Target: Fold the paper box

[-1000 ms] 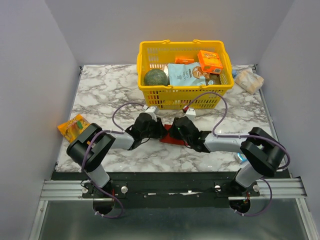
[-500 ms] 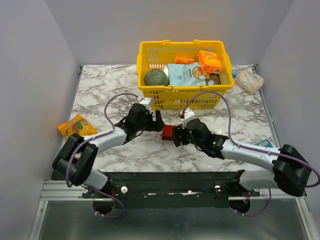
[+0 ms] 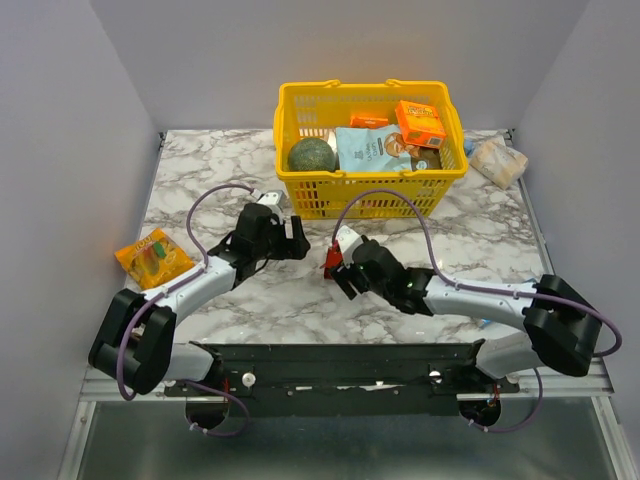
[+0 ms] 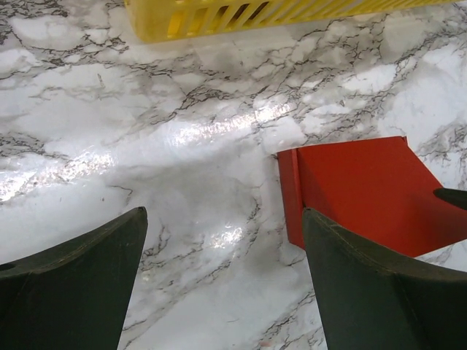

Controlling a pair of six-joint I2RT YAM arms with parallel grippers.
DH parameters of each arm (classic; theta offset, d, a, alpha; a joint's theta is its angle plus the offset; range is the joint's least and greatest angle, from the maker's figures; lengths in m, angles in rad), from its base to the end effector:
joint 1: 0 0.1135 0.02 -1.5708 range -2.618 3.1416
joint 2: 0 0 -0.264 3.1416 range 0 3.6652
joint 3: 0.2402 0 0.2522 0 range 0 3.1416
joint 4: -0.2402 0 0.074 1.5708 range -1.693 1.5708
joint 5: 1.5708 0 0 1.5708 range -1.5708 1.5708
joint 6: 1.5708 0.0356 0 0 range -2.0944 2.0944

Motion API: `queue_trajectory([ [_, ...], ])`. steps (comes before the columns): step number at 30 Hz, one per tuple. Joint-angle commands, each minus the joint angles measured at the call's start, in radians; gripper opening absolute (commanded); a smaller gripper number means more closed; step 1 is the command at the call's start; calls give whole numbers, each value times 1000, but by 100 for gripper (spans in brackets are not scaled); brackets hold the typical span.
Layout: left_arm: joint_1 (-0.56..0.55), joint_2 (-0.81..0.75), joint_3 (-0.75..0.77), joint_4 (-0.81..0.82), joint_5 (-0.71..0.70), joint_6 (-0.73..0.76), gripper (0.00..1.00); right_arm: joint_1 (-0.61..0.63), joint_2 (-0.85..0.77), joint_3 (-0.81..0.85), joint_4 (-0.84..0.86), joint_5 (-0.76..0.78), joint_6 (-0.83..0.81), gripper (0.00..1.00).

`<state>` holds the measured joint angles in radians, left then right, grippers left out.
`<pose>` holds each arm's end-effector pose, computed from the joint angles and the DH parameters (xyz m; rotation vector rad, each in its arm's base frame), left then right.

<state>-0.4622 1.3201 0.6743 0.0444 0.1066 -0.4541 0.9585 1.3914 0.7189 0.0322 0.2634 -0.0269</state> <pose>0.2458 -0.1267 0.2078 0.0720 2.2386 -0.6286 0.1736 0.2310 0.2029 -0.9078 1.9989 0.2346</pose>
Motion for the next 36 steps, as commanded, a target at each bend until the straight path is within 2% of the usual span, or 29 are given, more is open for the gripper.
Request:
queue_trajectory([
  [1,16,-21,-10,-25,-4,14,95,68,24,8,21,114,-90,79],
  [9,25,-21,-9,-25,13,9,95,155,150,40,21,258,-156,79],
  [17,31,-41,-12,-23,15,6,95,177,282,94,43,344,-209,76],
  [20,33,-50,-12,-26,16,5,96,178,322,115,43,356,-223,71],
  [21,34,-55,-12,-26,18,5,96,177,331,122,41,361,-225,66],
  [24,36,-68,-12,-31,18,0,96,178,368,148,29,376,-232,60],
  [26,39,-81,-15,-37,19,-6,96,178,388,154,31,375,-238,53],
  [27,39,-85,-15,-38,24,-8,96,178,393,159,31,370,-246,47],
  [29,42,-100,-16,-43,31,-12,96,178,399,160,31,355,-252,41],
  [30,42,-108,-16,-43,31,-14,96,178,397,160,28,349,-254,37],
  [35,43,-191,10,-127,45,-21,96,177,341,162,-29,275,-217,27],
  [36,43,-206,8,-136,47,-24,96,178,304,162,-85,260,-200,26],
])
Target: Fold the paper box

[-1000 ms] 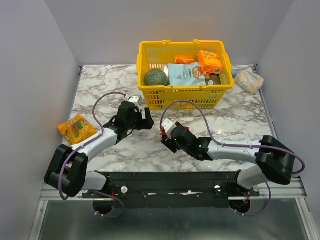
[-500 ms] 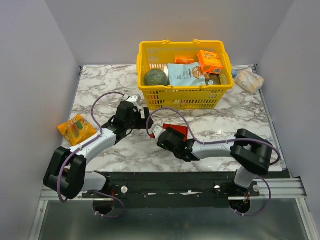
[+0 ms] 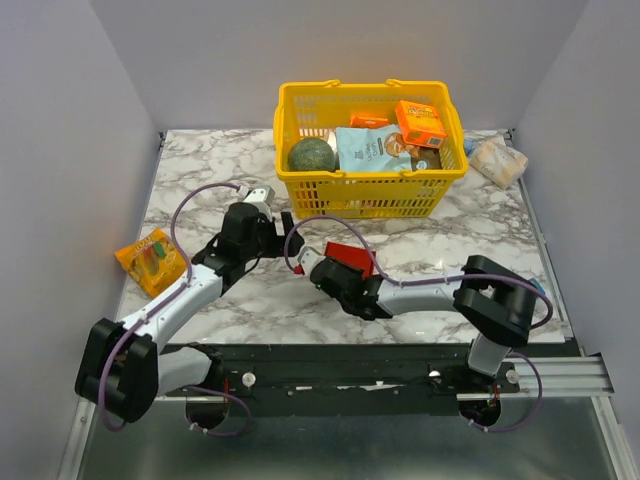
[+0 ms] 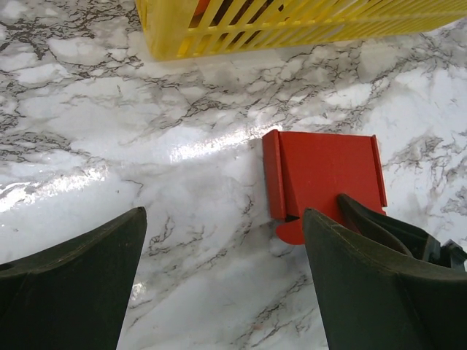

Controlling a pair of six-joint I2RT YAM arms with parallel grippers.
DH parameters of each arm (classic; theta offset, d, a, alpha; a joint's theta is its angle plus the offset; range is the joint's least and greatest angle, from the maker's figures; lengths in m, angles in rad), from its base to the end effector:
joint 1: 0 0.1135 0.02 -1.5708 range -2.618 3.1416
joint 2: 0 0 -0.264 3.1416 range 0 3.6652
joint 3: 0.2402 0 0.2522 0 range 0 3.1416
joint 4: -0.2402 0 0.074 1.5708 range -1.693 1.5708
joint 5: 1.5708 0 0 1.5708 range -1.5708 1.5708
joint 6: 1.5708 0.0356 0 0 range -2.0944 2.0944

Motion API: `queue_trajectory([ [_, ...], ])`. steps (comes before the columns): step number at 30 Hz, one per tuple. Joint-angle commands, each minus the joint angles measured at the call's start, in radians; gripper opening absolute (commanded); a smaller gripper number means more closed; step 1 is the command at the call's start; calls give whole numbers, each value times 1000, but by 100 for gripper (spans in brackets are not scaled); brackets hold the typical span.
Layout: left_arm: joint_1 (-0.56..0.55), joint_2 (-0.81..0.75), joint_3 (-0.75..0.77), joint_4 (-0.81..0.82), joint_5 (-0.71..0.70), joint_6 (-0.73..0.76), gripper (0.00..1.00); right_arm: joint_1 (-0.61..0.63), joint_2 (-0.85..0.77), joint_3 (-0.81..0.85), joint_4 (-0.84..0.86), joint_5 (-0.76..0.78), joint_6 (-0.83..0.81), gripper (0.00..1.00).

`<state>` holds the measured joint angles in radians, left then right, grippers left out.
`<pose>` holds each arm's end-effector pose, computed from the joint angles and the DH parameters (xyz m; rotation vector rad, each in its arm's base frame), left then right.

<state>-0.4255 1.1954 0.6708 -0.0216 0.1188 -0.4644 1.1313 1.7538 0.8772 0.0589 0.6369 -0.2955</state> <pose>0.2339 -0.1106 0.2316 0.0305 2.1825 -0.6451 0.1643 0.2996 0.1483 -1.2207 1.8480 -0.3093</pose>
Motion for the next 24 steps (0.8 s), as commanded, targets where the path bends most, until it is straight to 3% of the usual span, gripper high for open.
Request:
queue_trajectory([
  [1,7,-98,10,-80,35,-16,96,5,-79,6,-134,-129,81,25],
  [10,7,-128,-86,-61,158,-106,99,4,-273,-3,-241,-302,171,22],
  [14,7,-161,-100,-3,228,-116,99,4,-350,8,-281,-454,194,22],
  [19,8,-319,-79,-121,122,-76,99,-37,-421,14,-340,-589,222,20],
  [24,10,-453,-36,-251,212,-27,99,-126,-479,-9,-341,-819,249,18],
])
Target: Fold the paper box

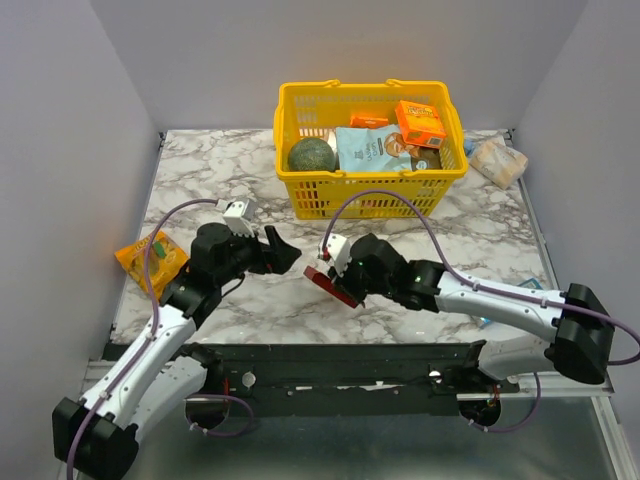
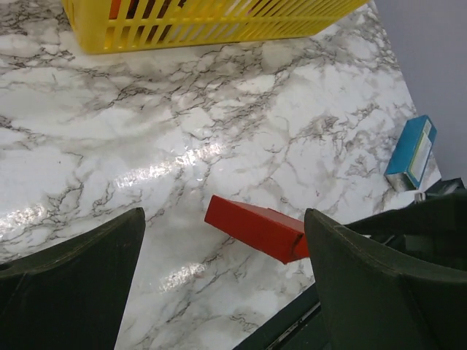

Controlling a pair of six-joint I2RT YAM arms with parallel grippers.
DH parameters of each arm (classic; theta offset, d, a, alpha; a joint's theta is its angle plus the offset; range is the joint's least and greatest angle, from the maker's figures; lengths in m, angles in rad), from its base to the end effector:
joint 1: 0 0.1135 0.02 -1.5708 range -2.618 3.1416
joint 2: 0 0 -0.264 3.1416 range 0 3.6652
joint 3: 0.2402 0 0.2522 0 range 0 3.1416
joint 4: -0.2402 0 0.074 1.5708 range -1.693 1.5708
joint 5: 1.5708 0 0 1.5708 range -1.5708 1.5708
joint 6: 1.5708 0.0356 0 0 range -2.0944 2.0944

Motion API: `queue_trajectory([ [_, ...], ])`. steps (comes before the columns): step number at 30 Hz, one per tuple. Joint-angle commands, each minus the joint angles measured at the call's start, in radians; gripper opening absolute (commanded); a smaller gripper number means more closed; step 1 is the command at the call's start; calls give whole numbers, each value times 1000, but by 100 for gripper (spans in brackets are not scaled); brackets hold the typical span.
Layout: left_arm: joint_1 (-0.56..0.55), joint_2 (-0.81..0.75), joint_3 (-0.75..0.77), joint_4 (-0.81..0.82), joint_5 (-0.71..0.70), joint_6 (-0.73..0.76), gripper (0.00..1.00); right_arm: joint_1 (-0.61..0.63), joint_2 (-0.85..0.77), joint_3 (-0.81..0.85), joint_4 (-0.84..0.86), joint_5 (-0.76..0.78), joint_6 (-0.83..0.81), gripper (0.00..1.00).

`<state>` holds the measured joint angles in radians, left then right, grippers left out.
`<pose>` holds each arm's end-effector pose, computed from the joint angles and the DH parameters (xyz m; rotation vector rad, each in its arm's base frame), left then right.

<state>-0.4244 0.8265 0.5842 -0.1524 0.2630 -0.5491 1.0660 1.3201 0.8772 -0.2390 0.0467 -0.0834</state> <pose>0.1724 -0.0881 0.2655 0.0528 2.0606 -0.8804 0.1401 0.2501 0.2494 -1.2262 1.9403 0.4684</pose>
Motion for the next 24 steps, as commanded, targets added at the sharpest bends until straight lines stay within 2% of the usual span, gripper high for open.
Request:
queue_trajectory([
  [1,9,-101,60,-137,93,104,99,-75,-51,-9,-42,-266,42,18],
  [6,7,-164,141,-246,362,293,99,-225,-87,6,-43,-603,82,18],
  [8,4,-184,154,-234,454,326,99,-256,-104,19,-51,-721,82,18],
  [12,4,-159,198,-302,492,411,99,-293,-125,55,-100,-841,82,16],
  [14,3,-118,213,-311,560,428,99,-305,-134,68,-108,-918,80,16],
  [24,-82,-30,220,-319,691,485,99,-317,-139,118,-172,-1070,113,17],
])
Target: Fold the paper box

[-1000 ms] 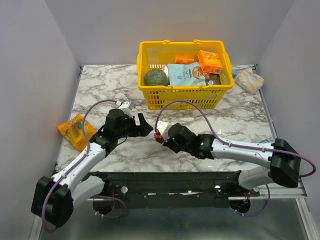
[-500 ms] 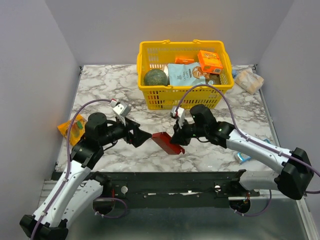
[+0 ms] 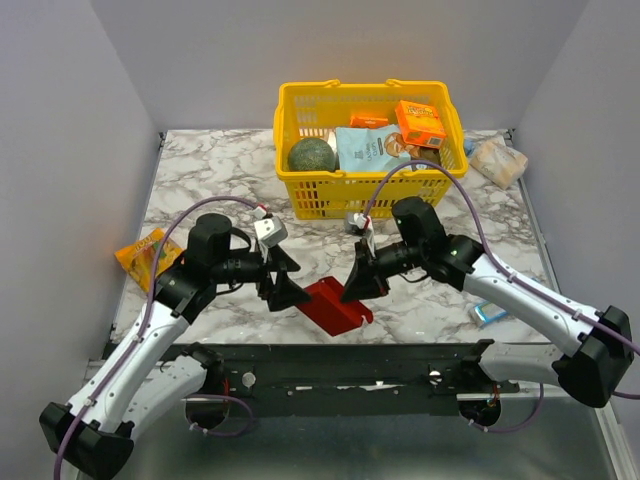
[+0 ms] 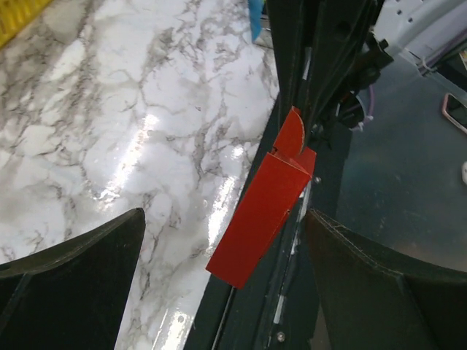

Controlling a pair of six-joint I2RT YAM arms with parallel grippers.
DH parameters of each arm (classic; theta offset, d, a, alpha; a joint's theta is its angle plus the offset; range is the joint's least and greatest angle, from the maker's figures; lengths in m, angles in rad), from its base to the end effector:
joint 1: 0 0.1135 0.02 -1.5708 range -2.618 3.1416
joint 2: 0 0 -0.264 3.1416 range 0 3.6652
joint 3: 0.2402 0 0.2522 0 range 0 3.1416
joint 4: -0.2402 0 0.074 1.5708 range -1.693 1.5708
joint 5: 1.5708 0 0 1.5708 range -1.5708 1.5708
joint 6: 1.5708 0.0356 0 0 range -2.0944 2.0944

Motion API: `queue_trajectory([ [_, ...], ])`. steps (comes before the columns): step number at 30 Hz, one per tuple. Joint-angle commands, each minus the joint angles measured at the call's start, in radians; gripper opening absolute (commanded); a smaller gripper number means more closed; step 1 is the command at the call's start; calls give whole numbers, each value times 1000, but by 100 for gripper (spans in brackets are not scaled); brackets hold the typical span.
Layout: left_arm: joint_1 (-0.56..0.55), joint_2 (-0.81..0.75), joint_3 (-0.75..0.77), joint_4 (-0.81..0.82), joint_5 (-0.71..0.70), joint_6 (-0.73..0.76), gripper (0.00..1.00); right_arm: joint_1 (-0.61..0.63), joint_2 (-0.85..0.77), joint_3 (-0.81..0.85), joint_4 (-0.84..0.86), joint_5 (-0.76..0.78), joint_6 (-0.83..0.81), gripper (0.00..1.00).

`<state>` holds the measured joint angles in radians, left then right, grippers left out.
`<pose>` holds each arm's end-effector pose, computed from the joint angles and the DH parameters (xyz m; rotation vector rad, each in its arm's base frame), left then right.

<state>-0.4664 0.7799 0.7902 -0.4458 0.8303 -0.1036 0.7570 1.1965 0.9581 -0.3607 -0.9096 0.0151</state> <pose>0.1360 -0.0979 0.3203 0.9016 1.8410 -1.1885 0.1660 0.1954 0.3056 -1.3097 1.8205 1.4154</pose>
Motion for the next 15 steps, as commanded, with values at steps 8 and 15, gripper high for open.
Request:
queue_trajectory([
  [8,-132,99,40,-53,127,61,95,-8,20,65,-83,-144,-4,17],
  [15,-190,140,30,64,142,2,57,-8,31,73,-113,-106,-34,18],
])
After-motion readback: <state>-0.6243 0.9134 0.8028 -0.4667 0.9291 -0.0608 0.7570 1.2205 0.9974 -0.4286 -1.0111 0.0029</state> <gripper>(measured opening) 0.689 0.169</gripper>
